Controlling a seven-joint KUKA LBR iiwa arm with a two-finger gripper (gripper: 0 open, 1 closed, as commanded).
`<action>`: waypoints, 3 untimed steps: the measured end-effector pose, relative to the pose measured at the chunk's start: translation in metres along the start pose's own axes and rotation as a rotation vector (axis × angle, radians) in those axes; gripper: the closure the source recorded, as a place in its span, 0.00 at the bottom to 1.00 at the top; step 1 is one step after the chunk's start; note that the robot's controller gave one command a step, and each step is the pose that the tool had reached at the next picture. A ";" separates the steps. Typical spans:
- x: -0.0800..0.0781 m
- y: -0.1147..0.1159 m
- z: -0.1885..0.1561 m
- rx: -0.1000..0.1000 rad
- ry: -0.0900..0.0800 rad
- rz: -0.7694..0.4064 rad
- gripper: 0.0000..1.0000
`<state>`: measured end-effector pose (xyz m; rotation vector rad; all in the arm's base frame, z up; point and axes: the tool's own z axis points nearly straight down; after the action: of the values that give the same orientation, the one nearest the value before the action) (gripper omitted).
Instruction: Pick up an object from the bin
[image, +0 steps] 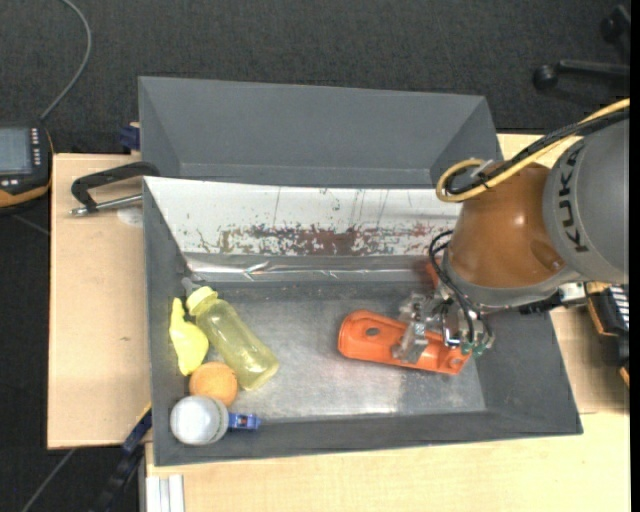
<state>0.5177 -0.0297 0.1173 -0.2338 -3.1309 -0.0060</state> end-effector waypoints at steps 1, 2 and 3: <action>-0.005 0.004 -0.019 -0.002 -0.024 0.001 1.00; 0.005 -0.001 -0.050 -0.001 0.000 -0.001 1.00; -0.009 0.003 -0.034 -0.004 -0.029 0.020 1.00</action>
Offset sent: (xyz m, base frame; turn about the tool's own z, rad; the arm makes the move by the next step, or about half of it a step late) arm -0.0104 -0.0068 0.1242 -0.0017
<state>0.5271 -0.0279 0.1517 -0.2684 -3.1575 -0.0086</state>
